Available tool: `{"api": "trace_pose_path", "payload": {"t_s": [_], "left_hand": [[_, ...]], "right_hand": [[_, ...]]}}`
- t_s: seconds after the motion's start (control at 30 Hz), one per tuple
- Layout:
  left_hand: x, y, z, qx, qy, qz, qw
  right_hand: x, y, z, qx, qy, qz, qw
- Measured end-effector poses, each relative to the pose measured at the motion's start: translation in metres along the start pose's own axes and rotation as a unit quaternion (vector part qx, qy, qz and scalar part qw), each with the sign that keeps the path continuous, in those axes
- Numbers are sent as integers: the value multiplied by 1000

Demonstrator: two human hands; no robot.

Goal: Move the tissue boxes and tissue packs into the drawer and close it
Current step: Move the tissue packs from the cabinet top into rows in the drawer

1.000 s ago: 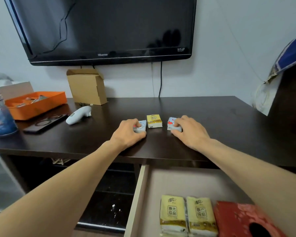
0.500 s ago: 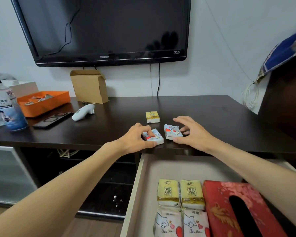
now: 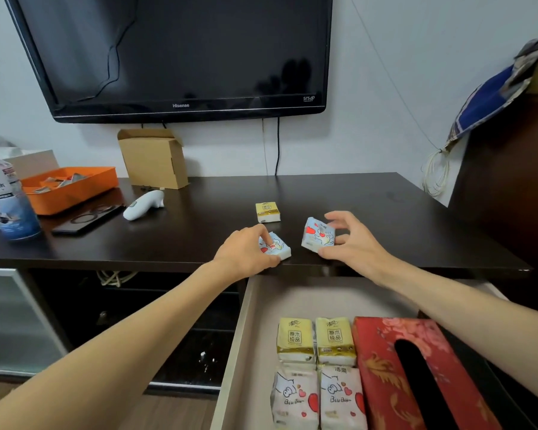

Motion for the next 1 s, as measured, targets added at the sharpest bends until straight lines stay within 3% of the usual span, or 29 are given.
{"api": "trace_pose_path", "payload": {"t_s": [0.13,0.23,0.53,0.7,1.0], "left_hand": [[-21,-8,9,-72,9,9,997],[-53,-24,8,-123,66,-2,990],[-183,-60,-30,-64,258,-60,962],[-223,-59,-42,-44,324,-77,942],[-237,-57,-60,-116,375,-82,916]], "right_hand": [[-31,8,11,25,25,-13,999],[-64,26,16,-55,59,-7,997],[-184,45,-19,-261,265,58,926],[-216,48,-28,-295,277,83,911],[-230,45,-47,-326,329,122,878]]}}
Point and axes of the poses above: each hand's wrist, its own x-axis towards the middle knuckle, its own z-axis out of the back of the hand, y = z × x, the point moved 10 cm from there along x, towards the middle knuckle, and after that the axes turned 7 degrees about -x, right-handed, at the moved point
